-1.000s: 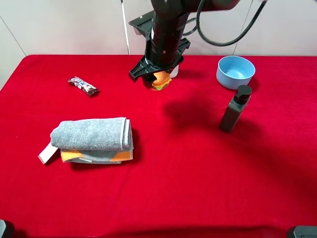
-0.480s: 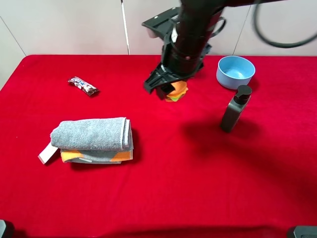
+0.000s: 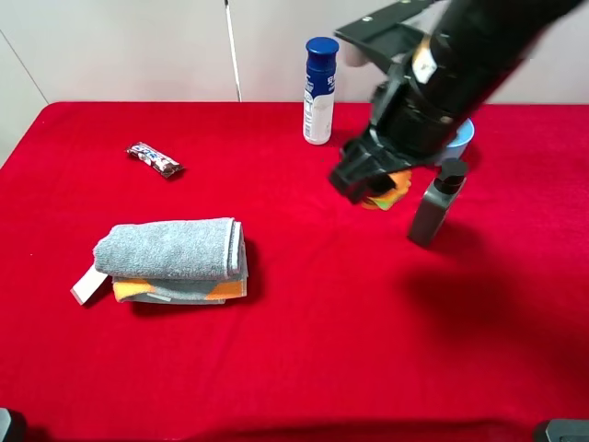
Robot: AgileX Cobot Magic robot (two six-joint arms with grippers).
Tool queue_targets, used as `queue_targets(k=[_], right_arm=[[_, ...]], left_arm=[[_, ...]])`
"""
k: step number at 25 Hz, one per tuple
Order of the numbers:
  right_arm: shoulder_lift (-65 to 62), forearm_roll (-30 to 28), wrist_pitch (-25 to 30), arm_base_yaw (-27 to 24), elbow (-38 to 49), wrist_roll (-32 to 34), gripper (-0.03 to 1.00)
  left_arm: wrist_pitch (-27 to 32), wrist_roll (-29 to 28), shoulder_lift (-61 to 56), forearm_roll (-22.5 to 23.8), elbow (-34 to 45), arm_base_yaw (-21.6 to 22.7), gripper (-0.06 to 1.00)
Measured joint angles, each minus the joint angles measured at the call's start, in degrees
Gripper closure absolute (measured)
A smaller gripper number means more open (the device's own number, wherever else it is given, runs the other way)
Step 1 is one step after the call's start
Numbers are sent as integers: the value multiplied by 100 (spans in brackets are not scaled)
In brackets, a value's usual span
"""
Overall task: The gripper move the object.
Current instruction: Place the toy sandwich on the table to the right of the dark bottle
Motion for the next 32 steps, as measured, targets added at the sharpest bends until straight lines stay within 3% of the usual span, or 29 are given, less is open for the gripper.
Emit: queue_targets(k=[12,24,32], right_arm=[[-1125,37,327,-143,1185,357,50],[-1163,102,385,-1431,1471,109,50],[-1197,64,-399,-2491,2096,12,50]], left_arm=[[0,0,0,0,0,0,5],[0,0,0,0,0,0,5],[0,0,0,0,0,0,5]])
